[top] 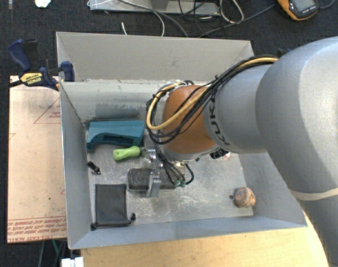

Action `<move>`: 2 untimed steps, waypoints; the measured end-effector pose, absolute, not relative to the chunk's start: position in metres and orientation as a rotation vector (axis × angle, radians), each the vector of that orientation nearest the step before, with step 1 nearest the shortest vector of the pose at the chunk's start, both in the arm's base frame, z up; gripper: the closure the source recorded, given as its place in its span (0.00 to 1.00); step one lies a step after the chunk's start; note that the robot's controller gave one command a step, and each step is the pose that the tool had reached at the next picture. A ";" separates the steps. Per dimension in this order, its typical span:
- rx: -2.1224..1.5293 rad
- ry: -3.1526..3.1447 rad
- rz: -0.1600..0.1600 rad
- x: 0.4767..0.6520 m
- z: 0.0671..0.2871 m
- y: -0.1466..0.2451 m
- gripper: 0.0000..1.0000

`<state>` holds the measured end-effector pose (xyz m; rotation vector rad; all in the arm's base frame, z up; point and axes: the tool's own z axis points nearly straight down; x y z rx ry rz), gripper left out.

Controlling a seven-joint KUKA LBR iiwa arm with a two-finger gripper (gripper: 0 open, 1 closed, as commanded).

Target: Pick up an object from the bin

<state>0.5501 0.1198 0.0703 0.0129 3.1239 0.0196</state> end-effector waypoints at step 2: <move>-0.008 3.122 0.021 0.549 0.123 0.117 1.00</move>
Offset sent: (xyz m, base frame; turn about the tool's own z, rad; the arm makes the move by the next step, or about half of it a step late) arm 0.0000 0.0000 0.0000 0.0000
